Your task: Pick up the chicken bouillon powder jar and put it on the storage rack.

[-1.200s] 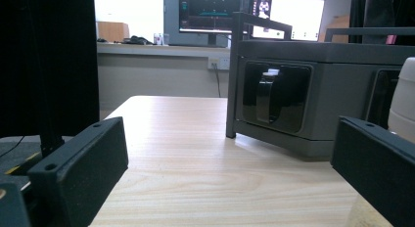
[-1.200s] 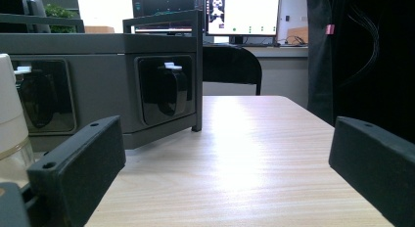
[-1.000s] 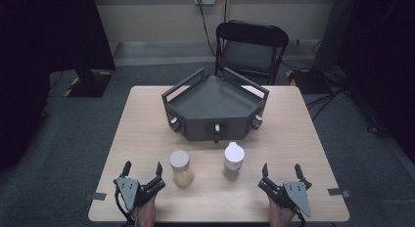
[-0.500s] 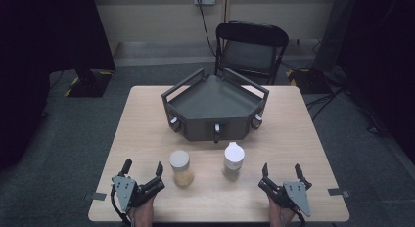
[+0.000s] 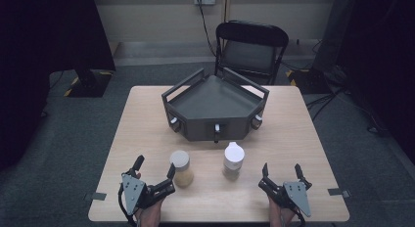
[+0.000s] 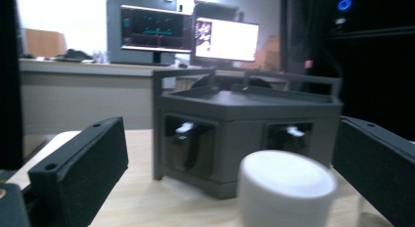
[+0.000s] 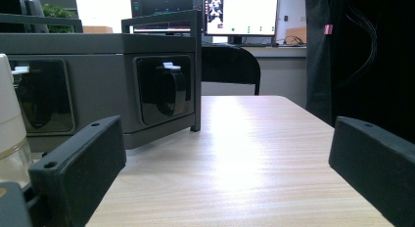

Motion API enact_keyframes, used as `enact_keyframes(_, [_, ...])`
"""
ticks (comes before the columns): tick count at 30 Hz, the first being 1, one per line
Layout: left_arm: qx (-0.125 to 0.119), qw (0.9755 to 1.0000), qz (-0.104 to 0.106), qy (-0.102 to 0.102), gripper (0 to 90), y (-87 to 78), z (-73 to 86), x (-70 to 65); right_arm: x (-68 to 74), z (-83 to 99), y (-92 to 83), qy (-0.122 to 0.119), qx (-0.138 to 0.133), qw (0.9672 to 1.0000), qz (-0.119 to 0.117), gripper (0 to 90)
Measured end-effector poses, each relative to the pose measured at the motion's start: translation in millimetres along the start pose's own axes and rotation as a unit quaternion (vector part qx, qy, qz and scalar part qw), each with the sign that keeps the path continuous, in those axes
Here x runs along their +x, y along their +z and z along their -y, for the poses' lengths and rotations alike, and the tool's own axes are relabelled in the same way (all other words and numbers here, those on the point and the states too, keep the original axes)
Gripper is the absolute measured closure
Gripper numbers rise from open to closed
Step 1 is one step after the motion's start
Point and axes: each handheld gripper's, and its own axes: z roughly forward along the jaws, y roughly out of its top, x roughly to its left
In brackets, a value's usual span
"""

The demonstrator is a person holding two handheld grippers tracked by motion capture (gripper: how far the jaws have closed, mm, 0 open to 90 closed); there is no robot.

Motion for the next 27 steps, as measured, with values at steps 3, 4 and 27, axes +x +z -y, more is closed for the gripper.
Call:
enact_keyframes(3, [0.002, 0.9999, 0.012, 0.005, 0.0, 3.3, -1.0, -1.9, 0.0, 0.0, 0.0, 0.000, 0.000, 1.0000, 0.000, 0.0])
enact_keyframes(4, [0.006, 0.9998, 0.017, 0.007, 0.0, 5.3, -1.3, -2.6, 0.0, 0.0, 0.0, 0.000, 0.000, 1.0000, 0.000, 0.0])
enact_keyframes(27, [0.091, 0.9943, 0.056, 0.000, 12.6, 38.4, 13.8, -2.0, 0.1, 0.0, 0.0, 0.000, 0.000, 1.0000, 0.000, 0.0])
